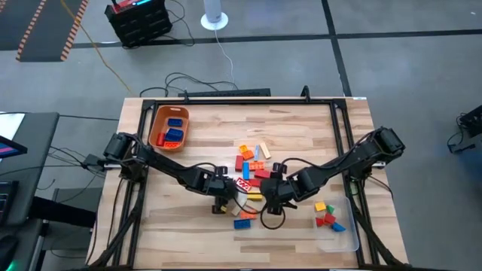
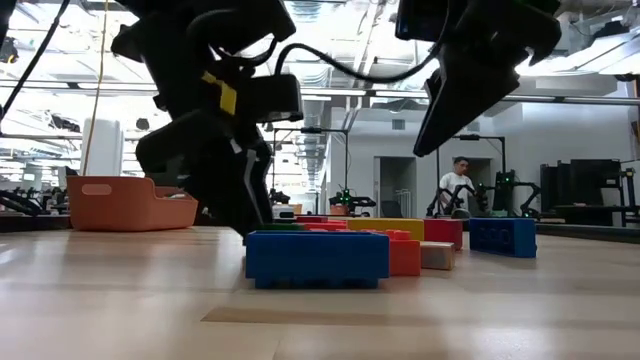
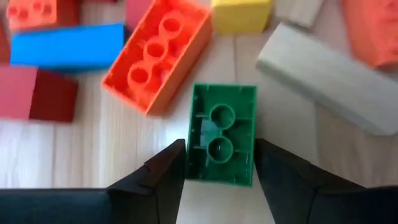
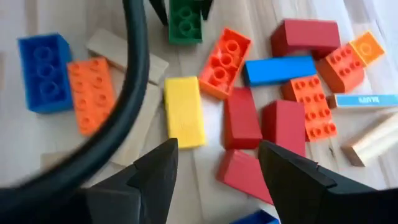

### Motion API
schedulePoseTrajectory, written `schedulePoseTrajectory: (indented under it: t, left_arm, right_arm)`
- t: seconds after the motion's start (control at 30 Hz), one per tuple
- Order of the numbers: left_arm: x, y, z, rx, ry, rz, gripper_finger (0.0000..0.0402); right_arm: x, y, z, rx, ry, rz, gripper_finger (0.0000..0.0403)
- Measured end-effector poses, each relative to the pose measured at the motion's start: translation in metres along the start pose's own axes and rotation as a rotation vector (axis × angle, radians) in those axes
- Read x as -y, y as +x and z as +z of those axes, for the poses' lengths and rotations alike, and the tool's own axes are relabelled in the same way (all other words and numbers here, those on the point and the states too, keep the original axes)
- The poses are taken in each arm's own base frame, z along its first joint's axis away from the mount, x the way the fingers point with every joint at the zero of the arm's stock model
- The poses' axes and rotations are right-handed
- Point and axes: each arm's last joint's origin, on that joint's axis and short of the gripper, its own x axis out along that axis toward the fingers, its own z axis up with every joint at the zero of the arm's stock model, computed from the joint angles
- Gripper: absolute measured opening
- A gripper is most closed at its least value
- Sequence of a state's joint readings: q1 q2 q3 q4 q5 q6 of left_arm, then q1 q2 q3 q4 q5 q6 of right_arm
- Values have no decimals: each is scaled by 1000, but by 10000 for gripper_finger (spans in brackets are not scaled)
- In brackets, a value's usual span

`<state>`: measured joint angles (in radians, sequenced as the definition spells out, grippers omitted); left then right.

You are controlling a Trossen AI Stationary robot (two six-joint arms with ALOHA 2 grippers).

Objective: Sort blocks by size
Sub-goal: Put the small green game piece into the transparent bin

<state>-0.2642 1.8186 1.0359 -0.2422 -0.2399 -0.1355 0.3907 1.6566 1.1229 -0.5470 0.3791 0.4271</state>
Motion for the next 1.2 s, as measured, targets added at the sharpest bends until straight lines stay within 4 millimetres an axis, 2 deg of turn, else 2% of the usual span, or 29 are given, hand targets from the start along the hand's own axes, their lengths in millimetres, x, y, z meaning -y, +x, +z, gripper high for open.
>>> schedulePoseTrajectory:
  t: [0.2, 0.4, 0.7, 0.83, 0.97, 1.1, 1.2]
  left_arm:
    - [-2, 1, 1, 2, 11, -34, 171]
    - [-8, 2, 3, 8, 9, -50, 136]
    - [-25, 2, 7, 18, -11, -143, 139]
    - [-35, -6, 12, 51, -16, -194, 139]
    - [-49, -21, 19, 111, -25, -233, 139]
    - [-62, -36, 31, 236, -31, -333, 139]
    - [-64, -44, 40, 340, -15, -446, 140]
  right_arm:
    - [-13, -5, 0, 56, -11, 34, 255]
    - [-27, -13, -5, 115, -146, -18, 255]
    - [-40, -19, -12, 134, -302, -7, 255]
    - [-46, -23, -10, 199, -376, -44, 255]
    - [-51, -27, -8, 262, -533, -117, 255]
    - [-50, -27, -3, 293, -680, -184, 255]
    - [-47, -26, 4, 317, -711, -201, 255]
